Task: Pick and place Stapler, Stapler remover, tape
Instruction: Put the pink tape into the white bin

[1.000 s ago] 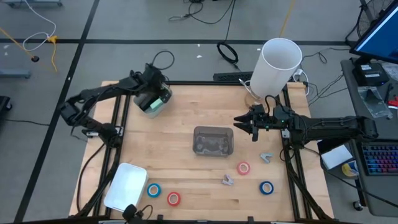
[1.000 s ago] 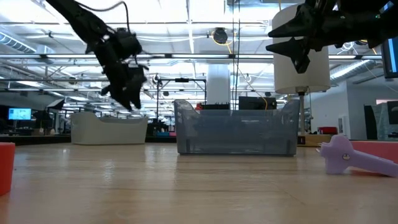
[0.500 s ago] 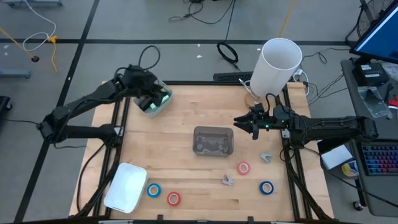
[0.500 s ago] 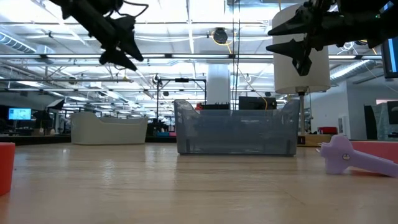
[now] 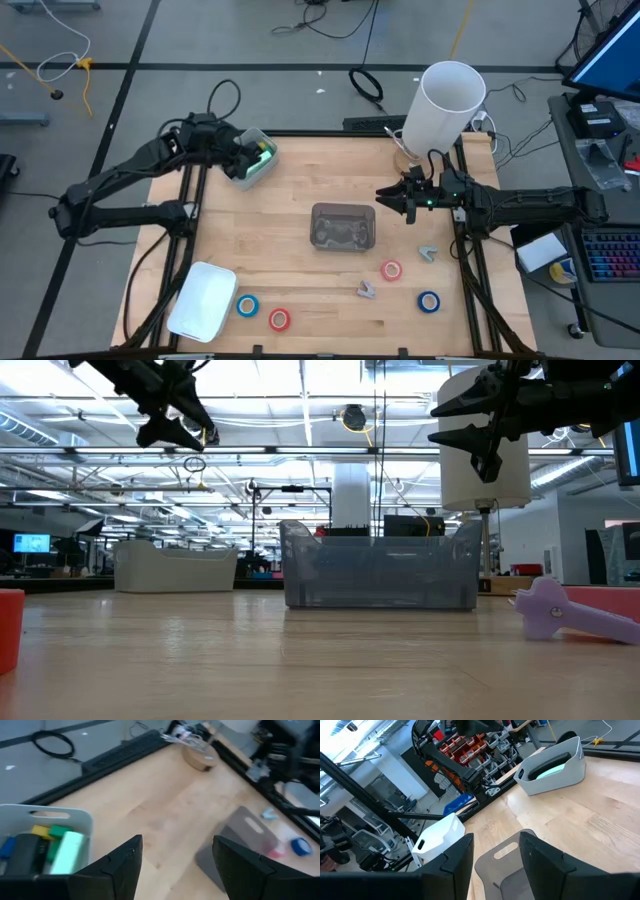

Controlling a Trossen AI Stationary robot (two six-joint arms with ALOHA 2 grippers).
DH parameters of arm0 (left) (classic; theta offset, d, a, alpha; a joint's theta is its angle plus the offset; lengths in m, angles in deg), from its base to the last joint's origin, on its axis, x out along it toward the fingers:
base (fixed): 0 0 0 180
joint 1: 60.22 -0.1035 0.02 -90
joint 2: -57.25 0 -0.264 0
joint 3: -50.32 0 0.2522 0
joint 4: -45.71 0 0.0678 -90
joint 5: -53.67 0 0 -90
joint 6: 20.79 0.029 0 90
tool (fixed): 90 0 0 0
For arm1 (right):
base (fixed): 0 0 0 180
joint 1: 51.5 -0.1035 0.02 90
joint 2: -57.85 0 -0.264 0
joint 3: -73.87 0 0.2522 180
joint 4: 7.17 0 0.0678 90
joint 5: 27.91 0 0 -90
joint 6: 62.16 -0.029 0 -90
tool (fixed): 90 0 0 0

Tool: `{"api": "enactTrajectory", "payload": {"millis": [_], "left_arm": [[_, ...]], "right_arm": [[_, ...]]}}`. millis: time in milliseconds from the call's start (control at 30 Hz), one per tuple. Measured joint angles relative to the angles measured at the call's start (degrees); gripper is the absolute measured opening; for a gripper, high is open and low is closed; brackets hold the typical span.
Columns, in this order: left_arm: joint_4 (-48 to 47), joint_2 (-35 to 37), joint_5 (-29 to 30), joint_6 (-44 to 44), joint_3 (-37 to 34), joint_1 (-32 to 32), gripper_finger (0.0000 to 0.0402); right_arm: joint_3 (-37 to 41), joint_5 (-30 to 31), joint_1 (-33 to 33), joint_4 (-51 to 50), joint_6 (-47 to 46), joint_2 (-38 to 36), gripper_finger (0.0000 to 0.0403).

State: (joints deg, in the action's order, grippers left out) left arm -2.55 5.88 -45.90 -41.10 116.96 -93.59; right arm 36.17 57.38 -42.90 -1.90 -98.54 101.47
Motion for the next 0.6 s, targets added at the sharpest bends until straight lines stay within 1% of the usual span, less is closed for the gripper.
{"api": "enactTrajectory", "payload": {"millis": [200, 367, 600], "left_arm": [[-0.1, 1.31, -5.65, 0.27, 0.0, 3.45, 0.0241], [0.08, 1.31, -5.48, 0.56, 0.0, 6.37, 0.0241], [0.57, 1.31, -5.36, 1.74, 0.0, 7.62, 0.0241]], "right_arm": [[0.0, -0.02, 0.02, -0.01, 0.18, 0.0, 0.0155], [0.0, -0.04, -0.07, -0.02, 1.68, -0.01, 0.0155], [0.0, -2.07, -0.07, -0.02, 4.34, -0.01, 0.0155]]}}
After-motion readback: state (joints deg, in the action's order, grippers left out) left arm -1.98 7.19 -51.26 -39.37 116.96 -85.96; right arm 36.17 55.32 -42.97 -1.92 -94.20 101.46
